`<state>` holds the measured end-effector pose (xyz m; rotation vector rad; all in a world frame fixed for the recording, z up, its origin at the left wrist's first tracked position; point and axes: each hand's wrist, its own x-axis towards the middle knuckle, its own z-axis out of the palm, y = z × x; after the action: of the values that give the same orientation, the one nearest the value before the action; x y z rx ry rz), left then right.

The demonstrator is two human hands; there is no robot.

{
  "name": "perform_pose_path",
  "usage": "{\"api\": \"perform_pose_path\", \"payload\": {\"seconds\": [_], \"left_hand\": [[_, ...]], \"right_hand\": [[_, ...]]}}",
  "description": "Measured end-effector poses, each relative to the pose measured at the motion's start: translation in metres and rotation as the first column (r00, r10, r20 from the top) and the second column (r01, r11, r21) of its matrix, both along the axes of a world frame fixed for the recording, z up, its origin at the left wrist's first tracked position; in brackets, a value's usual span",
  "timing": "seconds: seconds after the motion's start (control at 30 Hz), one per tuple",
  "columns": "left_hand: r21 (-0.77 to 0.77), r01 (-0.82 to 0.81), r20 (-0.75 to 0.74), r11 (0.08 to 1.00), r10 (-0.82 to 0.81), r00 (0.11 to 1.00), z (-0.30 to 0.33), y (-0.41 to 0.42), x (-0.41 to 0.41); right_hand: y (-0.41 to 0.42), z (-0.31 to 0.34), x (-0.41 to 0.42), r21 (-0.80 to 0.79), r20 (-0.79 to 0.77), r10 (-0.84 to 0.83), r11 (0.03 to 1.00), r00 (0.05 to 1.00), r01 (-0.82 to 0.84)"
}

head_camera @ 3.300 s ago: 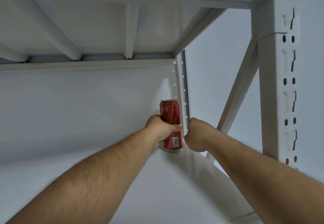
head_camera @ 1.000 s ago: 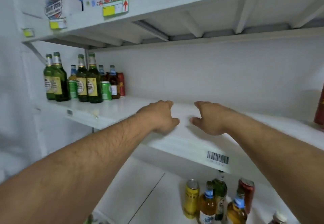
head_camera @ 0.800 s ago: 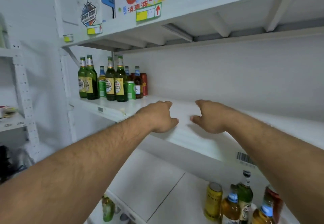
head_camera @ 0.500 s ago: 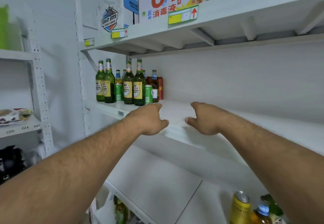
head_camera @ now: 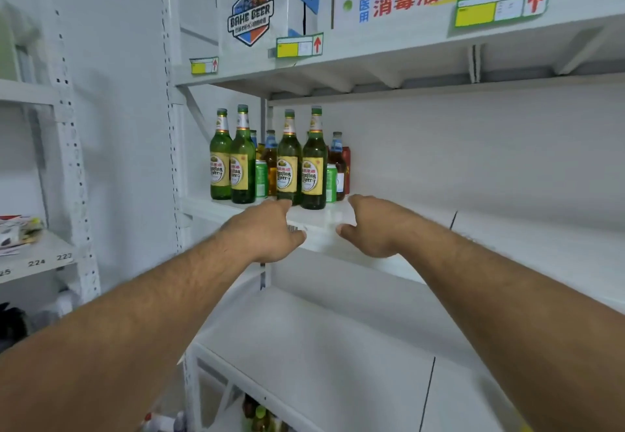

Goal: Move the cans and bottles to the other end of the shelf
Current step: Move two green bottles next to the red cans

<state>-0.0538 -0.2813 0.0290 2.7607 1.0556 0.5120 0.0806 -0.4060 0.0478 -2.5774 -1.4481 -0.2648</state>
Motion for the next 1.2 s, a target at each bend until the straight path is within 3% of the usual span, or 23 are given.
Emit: {"api": "perform_pose_path", "payload": {"seconds": [0.3,0.73,1.2], "left_hand": [[-0.048,-0.01,0.051,0.999,0.012,0.999,-0.008,0.069,0.013],[-0.004,-0.009,0.054,1.0,0.009,0.999,0.005,0.12,0.058],[-0.044,0.217,0.172,0.975,-0.207,0.963,0.006,0.227,0.078]], "right_hand": [[0.066,-0.002,0.007,-0.001,0.056,0.011,1.0,0.998,-0.011],[0.116,-0.003,0.054,0.093,-0.01,0.01,0.996,1.0,-0.009],[0.185,0.01,0.047,0.181,-0.018,-0.156,0.971,0.988,0.157]]}}
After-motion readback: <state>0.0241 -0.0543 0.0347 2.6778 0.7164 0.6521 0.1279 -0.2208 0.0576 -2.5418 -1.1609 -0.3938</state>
